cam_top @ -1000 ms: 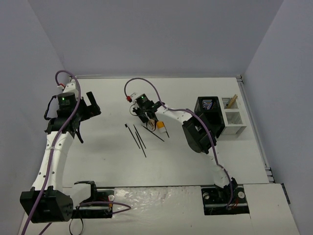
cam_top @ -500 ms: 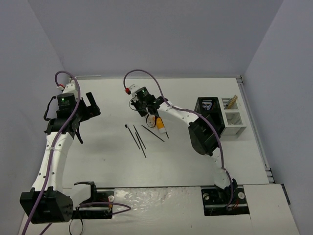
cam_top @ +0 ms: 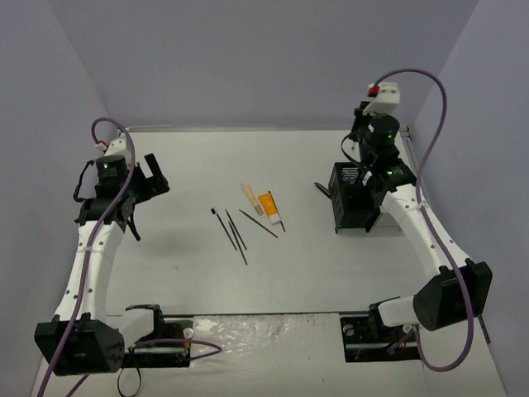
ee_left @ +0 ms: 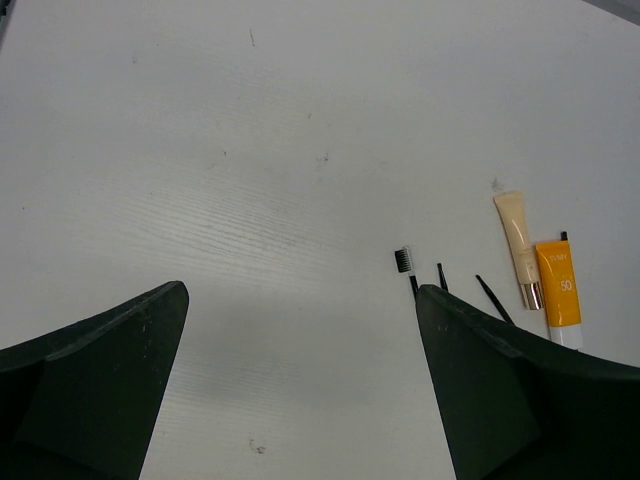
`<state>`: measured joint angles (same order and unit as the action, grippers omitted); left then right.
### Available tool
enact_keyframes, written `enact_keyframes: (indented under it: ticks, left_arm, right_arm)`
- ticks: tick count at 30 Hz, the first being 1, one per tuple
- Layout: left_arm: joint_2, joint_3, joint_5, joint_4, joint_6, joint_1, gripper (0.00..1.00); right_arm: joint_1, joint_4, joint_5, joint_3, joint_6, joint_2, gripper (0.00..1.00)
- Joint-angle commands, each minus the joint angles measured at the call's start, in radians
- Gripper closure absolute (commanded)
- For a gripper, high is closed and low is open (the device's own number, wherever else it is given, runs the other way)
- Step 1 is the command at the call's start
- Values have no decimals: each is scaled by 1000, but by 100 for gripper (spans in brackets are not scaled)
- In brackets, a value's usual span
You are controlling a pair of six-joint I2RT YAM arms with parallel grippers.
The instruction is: Organize the makeup
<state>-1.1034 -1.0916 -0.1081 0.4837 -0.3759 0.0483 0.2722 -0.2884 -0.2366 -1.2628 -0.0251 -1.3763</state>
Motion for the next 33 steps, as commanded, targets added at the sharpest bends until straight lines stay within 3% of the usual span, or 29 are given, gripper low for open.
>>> enact_keyframes:
  ticks: [1,13,29,33]
  left_arm:
    - [10,-37,-4,-43,-11,9,3]
    - [6,-36,1,-43,-11,10,3]
    - [-10,-37,-7,-43,-14,16,3]
    - [-8,-36,-8,-44,-17,18,3]
  right_arm:
    - [-175,-223,-58,149,-115,57,100]
    - [-365,-449,-40,279,-123,-48,100]
    - [-385,-586,28,328,-140,-229,100]
    - [-386,-588,45,363,-150,-209,91]
